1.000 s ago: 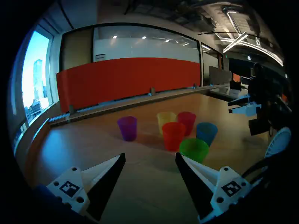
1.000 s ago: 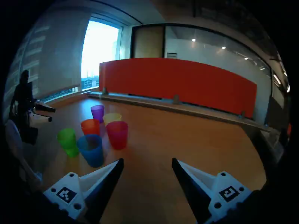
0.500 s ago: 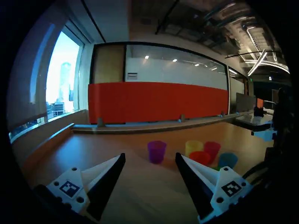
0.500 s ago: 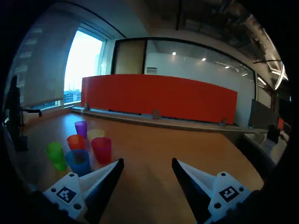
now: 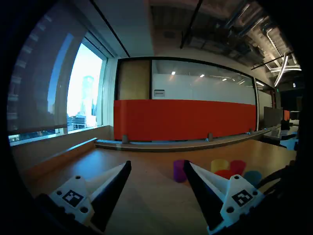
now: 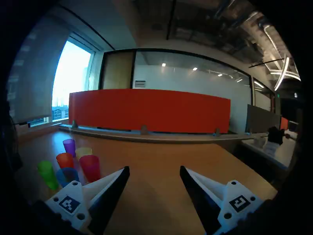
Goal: Pour water
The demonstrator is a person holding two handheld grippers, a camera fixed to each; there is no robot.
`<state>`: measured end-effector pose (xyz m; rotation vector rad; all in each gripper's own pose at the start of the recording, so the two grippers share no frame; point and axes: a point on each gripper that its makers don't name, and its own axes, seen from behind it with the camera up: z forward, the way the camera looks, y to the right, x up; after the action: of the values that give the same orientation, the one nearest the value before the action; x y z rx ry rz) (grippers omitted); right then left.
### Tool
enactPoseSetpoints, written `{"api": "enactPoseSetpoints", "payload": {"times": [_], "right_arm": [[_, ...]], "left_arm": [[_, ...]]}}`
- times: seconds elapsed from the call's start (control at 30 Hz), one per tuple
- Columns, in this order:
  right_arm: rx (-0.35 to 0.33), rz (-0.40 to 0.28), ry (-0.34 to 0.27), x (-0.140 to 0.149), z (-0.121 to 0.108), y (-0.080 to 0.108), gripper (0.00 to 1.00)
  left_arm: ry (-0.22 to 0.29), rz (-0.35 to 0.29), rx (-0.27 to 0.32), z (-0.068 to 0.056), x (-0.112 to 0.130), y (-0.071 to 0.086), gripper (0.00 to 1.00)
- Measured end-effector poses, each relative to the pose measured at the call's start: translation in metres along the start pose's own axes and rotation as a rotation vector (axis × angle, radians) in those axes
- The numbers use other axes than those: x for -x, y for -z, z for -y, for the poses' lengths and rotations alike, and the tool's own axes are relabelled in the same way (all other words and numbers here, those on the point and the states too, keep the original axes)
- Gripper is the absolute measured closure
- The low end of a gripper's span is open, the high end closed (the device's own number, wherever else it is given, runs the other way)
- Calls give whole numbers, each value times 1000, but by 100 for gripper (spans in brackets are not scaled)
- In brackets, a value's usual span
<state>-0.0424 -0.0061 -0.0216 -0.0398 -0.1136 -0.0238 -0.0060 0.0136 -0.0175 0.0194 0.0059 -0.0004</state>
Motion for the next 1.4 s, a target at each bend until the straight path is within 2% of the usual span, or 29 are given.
{"api": "enactPoseSetpoints", "payload": {"times": [0.1,0.3,0.7,1.0,1.2,1.4], "right_arm": [[1,-7,-21,-1,-2,1,1],[12,15,-40,6,-4,3,0],[47,34,-4,6,-4,10,1],[58,41,4,6,-4,11,0],[55,45,-10,4,-5,13,0],[55,44,-11,2,-6,14,0]], "left_arm": [[-16,-2,-27,5,4,0,1],[-28,5,-46,7,19,-2,1],[36,-17,-47,7,38,-6,1],[48,-24,-61,13,45,-7,1],[40,-18,-63,13,49,-8,0],[9,-7,-55,7,53,-10,1]]}}
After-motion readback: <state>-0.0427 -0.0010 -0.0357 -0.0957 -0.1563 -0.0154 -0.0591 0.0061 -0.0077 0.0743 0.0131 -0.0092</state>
